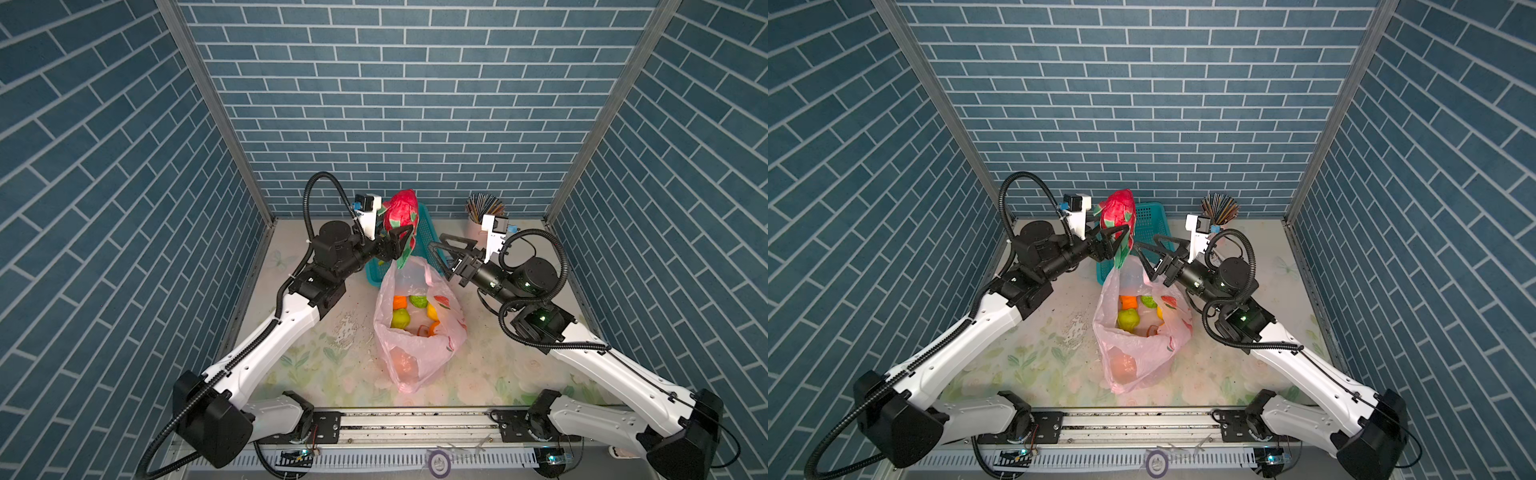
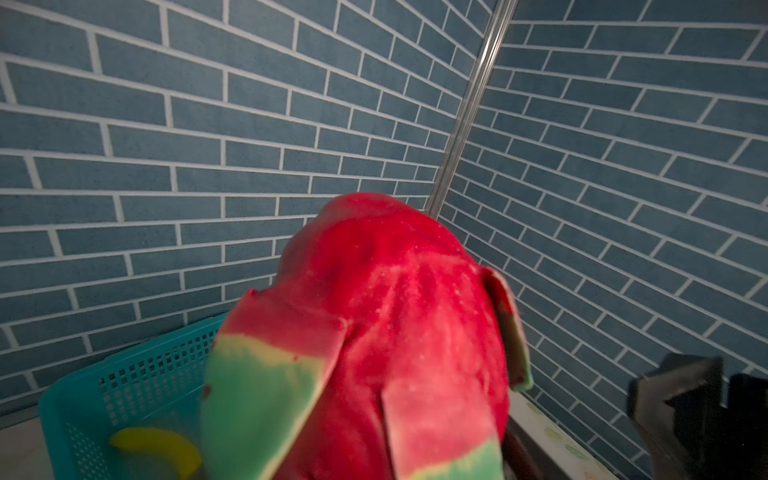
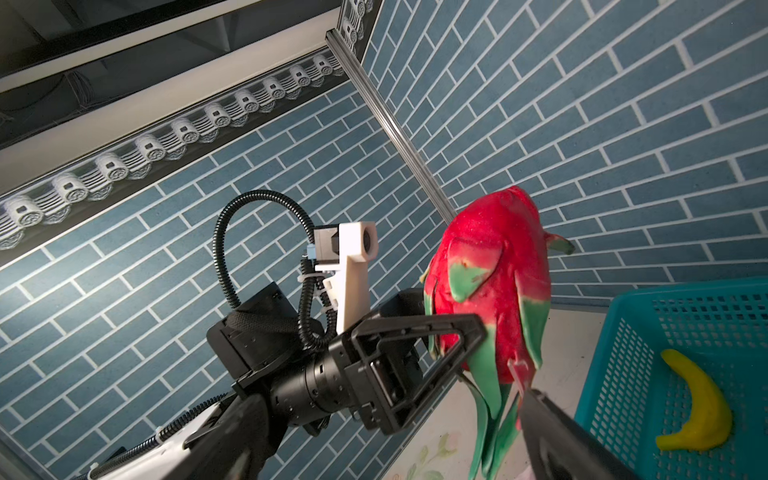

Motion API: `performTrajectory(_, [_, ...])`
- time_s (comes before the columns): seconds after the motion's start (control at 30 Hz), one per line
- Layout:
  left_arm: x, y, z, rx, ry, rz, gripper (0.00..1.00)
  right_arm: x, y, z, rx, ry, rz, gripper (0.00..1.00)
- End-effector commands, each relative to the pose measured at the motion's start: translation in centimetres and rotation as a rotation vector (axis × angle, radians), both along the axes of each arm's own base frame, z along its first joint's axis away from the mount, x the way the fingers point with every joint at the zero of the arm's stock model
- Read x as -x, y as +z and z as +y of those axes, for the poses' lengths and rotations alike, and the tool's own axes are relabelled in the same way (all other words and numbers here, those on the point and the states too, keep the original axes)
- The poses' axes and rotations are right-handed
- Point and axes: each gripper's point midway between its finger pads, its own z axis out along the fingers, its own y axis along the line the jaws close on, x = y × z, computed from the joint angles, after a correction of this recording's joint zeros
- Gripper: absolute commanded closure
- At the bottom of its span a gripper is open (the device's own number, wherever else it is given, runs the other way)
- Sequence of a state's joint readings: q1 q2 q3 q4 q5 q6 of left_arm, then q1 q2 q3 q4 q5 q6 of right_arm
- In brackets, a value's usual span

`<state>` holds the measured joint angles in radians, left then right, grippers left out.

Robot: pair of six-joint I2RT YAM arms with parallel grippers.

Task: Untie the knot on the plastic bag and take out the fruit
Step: 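Carry the dragon fruit with the left gripper and release it into the teal basket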

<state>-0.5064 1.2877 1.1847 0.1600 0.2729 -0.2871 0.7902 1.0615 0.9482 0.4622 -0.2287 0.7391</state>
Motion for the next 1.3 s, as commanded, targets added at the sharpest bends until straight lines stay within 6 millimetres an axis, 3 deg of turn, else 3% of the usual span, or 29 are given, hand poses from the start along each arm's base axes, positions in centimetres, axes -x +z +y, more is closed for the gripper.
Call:
performTrajectory(0.0, [-2.5, 2.4, 2.0, 0.056, 0.083, -0.013, 0.53, -0.2, 1.3, -0.6, 0.018, -0.042, -0.038, 0.05])
performTrajectory(0.33, [-11.7, -2.1, 5.0, 0.055, 0.214, 0.179, 0.53, -2.3, -0.3, 0.0, 0.107, -0.1, 0.029, 0.05])
performTrajectory(0.47, [-15.0, -5.2, 5.6, 0.036, 0.274, 0.28, 0.53, -3.2, -1.6, 0.2, 0.156, -0.124, 0.064, 0.04])
performTrajectory(0.67, [-19.1, -11.3, 5.2, -0.082, 0.326, 0.453, 0.53, -4.3, -2.9, 0.7, 0.215, -0.14, 0.116, 0.05])
performTrajectory(0.93, [-21.4, -18.2, 3.6, -0.295, 0.381, 0.597, 0.54, -4.8, -4.6, 1.2, 0.234, -0.137, 0.171, 0.05])
performTrajectory(1.17, [-22.1, -22.0, 2.3, -0.439, 0.429, 0.652, 0.55, -5.0, -5.5, 1.5, 0.247, -0.127, 0.195, 0.06])
performTrajectory(1.27, [-22.3, -22.7, 0.3, -0.428, 0.366, 0.648, 0.55, -4.9, -5.8, 1.6, 0.253, -0.125, 0.2, 0.06])
